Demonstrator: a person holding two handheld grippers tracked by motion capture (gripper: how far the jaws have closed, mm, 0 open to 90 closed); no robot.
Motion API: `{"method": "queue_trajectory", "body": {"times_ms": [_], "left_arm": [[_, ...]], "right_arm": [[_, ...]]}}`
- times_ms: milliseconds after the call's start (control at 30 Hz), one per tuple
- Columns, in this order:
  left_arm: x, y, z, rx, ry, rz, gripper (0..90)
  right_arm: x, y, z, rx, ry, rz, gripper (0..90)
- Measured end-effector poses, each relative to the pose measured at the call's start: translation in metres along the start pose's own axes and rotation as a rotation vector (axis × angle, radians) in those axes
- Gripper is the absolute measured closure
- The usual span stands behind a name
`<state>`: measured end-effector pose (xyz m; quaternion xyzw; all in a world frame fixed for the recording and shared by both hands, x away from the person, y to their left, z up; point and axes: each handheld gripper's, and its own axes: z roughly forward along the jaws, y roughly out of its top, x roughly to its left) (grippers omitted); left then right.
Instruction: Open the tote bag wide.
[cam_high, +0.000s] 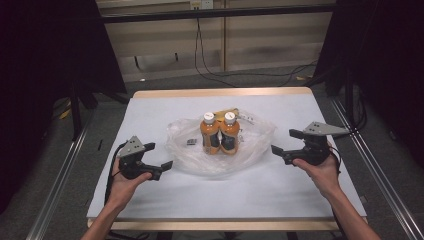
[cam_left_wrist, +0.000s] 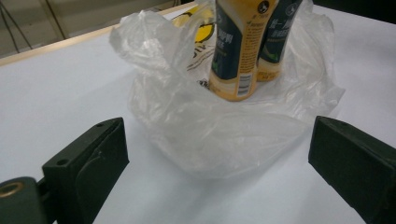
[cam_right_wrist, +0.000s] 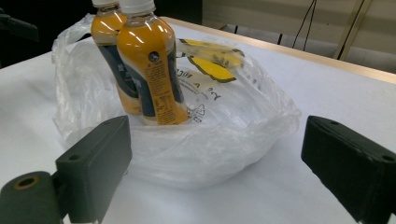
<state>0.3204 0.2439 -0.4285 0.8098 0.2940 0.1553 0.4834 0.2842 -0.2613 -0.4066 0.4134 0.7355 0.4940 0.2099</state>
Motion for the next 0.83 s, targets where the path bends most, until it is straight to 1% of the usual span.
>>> {"method": "queue_trajectory", "body": {"times_ms": [33,100,133,167,200,233,267,300,367,433,467,500,533,567,600,633,667,700,733,767,800,833], "left_arm": [[0.000,-0.001,-0.003,0.013,0.002,0.008,3.7],[-0.002,-0.004,-0.008,0.021,0.010,0.009,3.6],[-0.003,-0.004,-0.011,0.028,0.007,0.009,3.6],[-0.003,-0.006,-0.013,0.027,-0.006,0.001,3.5],[-0.005,-0.009,-0.016,0.048,-0.011,-0.005,3.5],[-0.006,-0.012,-0.018,0.058,-0.008,-0.006,3.6],[-0.008,-0.015,-0.020,0.049,-0.008,-0.022,3.3],[-0.008,-0.019,-0.023,0.052,-0.012,-0.019,3.3],[-0.012,-0.025,-0.025,0.058,0.002,-0.050,3.3],[-0.015,-0.029,-0.026,0.061,0.011,-0.042,3.4],[-0.016,-0.032,-0.026,0.073,0.015,-0.055,3.4],[-0.019,-0.034,-0.026,0.073,0.021,-0.068,3.5],[-0.020,-0.036,-0.027,0.056,0.021,-0.070,3.5],[-0.023,-0.038,-0.028,0.043,0.032,-0.075,3.7],[-0.024,-0.039,-0.030,0.049,0.041,-0.073,3.8],[-0.025,-0.042,-0.031,0.046,0.030,-0.076,3.8],[-0.025,-0.043,-0.032,0.042,0.026,-0.082,3.9],[-0.026,-0.047,-0.033,0.036,0.027,-0.081,3.9],[-0.026,-0.049,-0.034,0.051,0.018,-0.074,3.9],[-0.027,-0.050,-0.033,0.072,0.017,-0.045,3.9],[-0.028,-0.050,-0.033,0.078,0.022,-0.018,3.9],[-0.028,-0.050,-0.031,0.078,0.022,-0.013,3.8]], "right_arm": [[0.001,-0.001,-0.003,-0.003,-0.002,0.001,8.8],[0.005,-0.005,-0.009,-0.005,-0.004,0.000,8.7],[0.007,-0.007,-0.013,-0.001,-0.006,0.000,8.4],[0.008,-0.010,-0.015,-0.001,-0.008,-0.002,7.9],[0.010,-0.013,-0.017,0.004,-0.014,0.000,7.7],[0.012,-0.017,-0.020,0.007,-0.021,0.003,7.6],[0.013,-0.021,-0.022,0.013,-0.025,0.000,7.1],[0.014,-0.025,-0.023,0.018,-0.025,0.002,6.7],[0.016,-0.033,-0.026,0.026,-0.021,0.020,6.6],[0.017,-0.037,-0.028,0.042,-0.021,0.019,6.4],[0.018,-0.039,-0.029,0.049,-0.018,0.019,6.4],[0.018,-0.040,-0.030,0.058,-0.006,0.026,6.3],[0.018,-0.041,-0.033,0.062,-0.001,0.034,6.1],[0.019,-0.043,-0.035,0.062,-0.009,0.033,6.0],[0.021,-0.045,-0.038,0.061,-0.020,0.027,6.0],[0.023,-0.048,-0.041,0.054,-0.030,0.022,5.9],[0.024,-0.052,-0.044,0.050,-0.027,0.028,5.9],[0.026,-0.055,-0.045,0.047,-0.037,0.028,5.8],[0.026,-0.060,-0.047,0.035,-0.043,0.019,5.9],[0.026,-0.063,-0.047,0.035,-0.036,0.034,5.8],[0.024,-0.063,-0.048,0.039,-0.018,0.059,5.7],[0.023,-0.064,-0.049,0.029,-0.012,0.070,5.7]]}}
